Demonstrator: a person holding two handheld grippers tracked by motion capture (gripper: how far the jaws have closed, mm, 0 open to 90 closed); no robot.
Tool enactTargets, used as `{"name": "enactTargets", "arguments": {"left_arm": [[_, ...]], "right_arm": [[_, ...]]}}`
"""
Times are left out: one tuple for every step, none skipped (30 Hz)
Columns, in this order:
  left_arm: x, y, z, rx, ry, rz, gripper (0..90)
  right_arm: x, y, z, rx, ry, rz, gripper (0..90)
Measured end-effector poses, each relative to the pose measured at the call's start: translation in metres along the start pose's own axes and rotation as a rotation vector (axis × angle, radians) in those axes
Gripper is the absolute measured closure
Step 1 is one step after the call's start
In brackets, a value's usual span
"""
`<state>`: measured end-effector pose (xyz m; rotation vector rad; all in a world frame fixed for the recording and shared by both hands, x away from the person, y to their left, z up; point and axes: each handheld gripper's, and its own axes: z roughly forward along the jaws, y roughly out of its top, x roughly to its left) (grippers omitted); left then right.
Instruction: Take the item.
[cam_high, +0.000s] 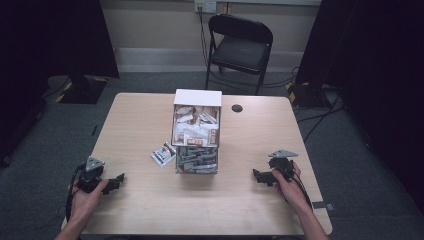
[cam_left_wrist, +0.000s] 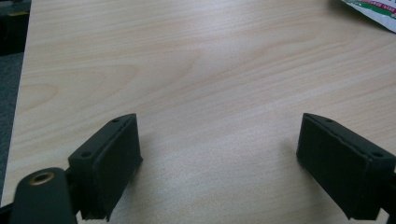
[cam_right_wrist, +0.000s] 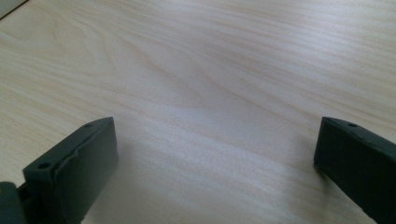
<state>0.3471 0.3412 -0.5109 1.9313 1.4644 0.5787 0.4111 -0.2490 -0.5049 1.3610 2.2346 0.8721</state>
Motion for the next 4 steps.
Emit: {"name": "enactTargets", "arguments": {"left_arm": [[-0.0004,0.0002,0.0005,0.002,0.009,-0.008,11.6],[-0.0011,0.0008,0.0014,0.006,0.016,-0.015,9.4],[-0.0015,0.0012,0.0018,0.007,0.013,-0.012,8.5],[-0.0015,0.0012,0.0018,0.007,0.013,-0.013,8.5]], "right_arm": [[0.0001,0.0000,0.0000,0.000,0.000,0.000,0.0],[0.0000,0.0000,0.0000,0.000,0.000,0.000,0.0],[0.0000,0.0000,0.0000,0.000,0.000,0.000,0.0],[-0.0001,0.0000,0.0001,-0.001,0.000,-0.001,0.0]]}}
